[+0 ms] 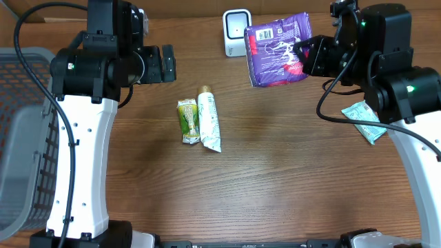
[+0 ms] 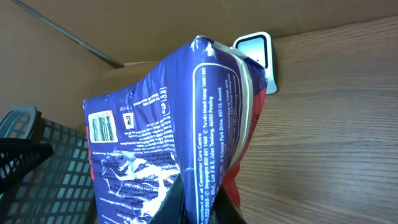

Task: Scan the item barcode
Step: 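Lift purple bag and hold its barcode over the white scanner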

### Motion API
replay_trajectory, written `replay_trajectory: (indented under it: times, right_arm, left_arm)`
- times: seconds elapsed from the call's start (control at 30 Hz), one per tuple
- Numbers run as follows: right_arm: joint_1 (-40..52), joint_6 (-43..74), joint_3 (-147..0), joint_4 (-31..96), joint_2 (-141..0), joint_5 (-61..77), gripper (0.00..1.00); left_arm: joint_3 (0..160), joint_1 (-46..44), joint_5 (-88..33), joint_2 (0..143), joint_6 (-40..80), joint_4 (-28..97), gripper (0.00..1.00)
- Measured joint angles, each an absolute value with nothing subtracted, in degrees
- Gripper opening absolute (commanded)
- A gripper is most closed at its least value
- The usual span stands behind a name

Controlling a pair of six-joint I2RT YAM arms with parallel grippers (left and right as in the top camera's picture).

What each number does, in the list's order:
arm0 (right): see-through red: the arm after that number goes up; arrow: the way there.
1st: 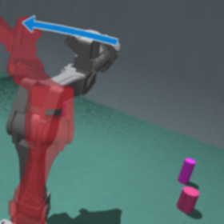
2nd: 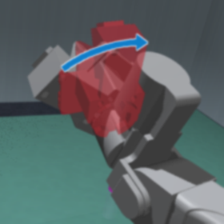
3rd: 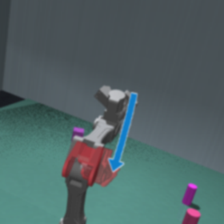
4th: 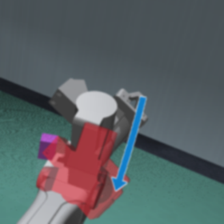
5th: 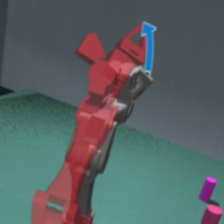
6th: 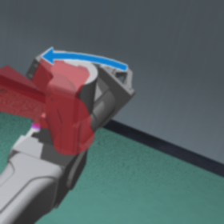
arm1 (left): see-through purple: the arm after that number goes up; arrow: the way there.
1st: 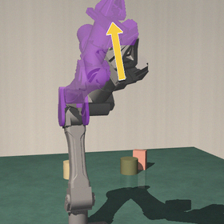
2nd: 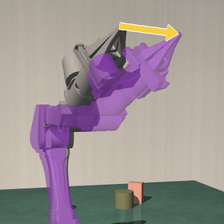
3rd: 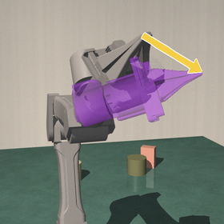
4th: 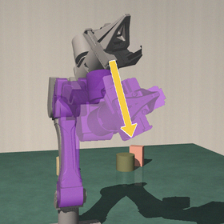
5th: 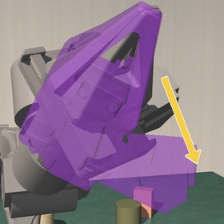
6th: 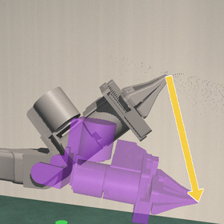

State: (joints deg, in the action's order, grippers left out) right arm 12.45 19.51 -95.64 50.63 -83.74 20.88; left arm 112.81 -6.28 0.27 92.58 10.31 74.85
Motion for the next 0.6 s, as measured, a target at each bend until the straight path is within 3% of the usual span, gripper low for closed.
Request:
replay_trajectory:
  times: [0.33, 0.6]
  right_arm:
    - [21.63, 19.27, -95.68, 48.8, -91.83, -1.08, 0.04]
    - [30.17, 5.65, -95.66, 28.82, -100.62, -31.59, 0.04]
  left_arm:
    - [112.81, -6.26, 0.27, 92.58, 10.31, 74.85, 0.99]
    - [112.81, -6.28, 0.27, 92.58, 10.31, 74.85, 1.0]
